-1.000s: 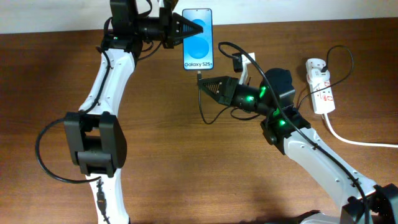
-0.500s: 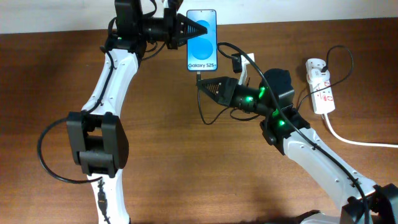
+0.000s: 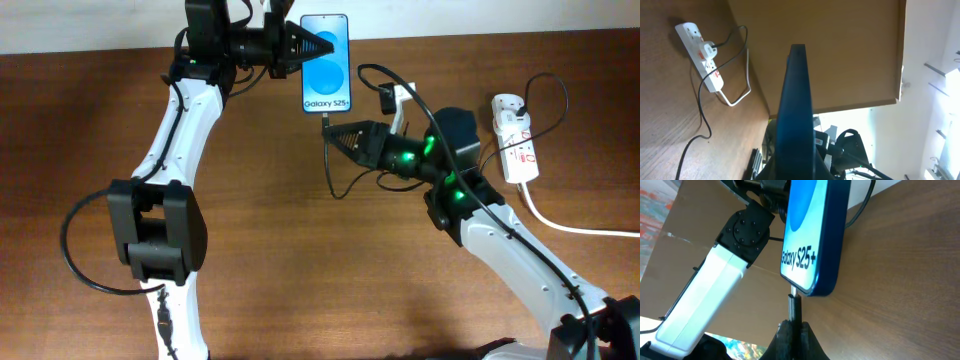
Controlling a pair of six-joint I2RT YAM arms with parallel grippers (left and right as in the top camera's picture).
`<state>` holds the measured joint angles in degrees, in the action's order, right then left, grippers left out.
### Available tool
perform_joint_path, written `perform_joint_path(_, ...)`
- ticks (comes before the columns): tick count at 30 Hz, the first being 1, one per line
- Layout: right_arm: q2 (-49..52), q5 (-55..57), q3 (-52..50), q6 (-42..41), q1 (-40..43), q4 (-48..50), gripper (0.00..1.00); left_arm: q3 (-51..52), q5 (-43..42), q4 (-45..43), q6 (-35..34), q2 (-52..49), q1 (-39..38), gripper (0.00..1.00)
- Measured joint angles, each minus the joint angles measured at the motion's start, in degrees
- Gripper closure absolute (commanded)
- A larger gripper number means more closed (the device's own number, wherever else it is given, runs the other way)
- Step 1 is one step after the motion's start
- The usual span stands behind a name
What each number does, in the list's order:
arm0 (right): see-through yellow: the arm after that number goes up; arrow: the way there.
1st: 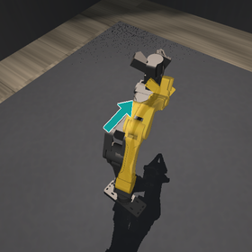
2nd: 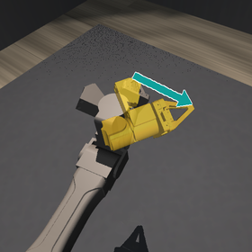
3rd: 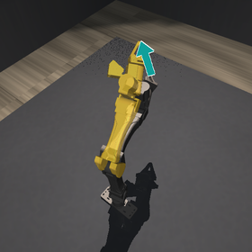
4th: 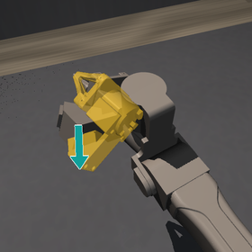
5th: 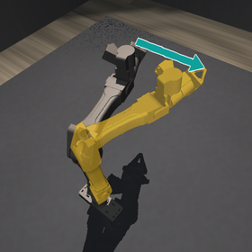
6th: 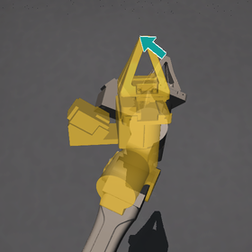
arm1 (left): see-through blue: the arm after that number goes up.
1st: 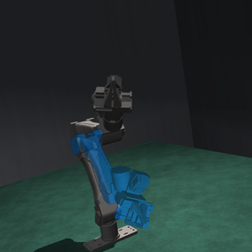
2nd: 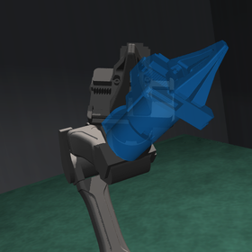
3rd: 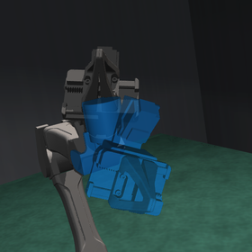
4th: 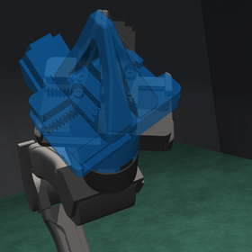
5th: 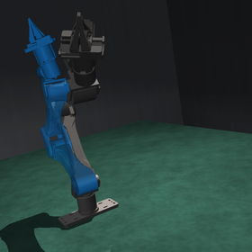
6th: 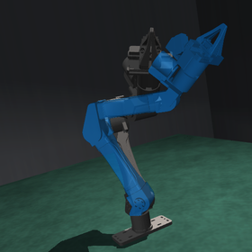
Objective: Plug charger to phone and switch on socket
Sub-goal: 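Push the plug up into the phone port with the right gripper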
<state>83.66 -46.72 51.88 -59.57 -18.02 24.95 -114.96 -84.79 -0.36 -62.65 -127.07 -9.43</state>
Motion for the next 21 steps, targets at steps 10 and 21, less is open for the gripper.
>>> perform_joint_path(10, 0.0, -0.8, 0.0, 0.0, 1.1, 0.2, 0.96, 0.0, 0.3, -0.1, 0.0, 0.0, -0.2, 1.00)
perform_joint_path(21, 0.0, -0.2, -0.4, 0.0, 1.1, 1.6, 0.96, 0.0, 0.6, -0.2, -0.2, 0.0, -0.3, 1.00)
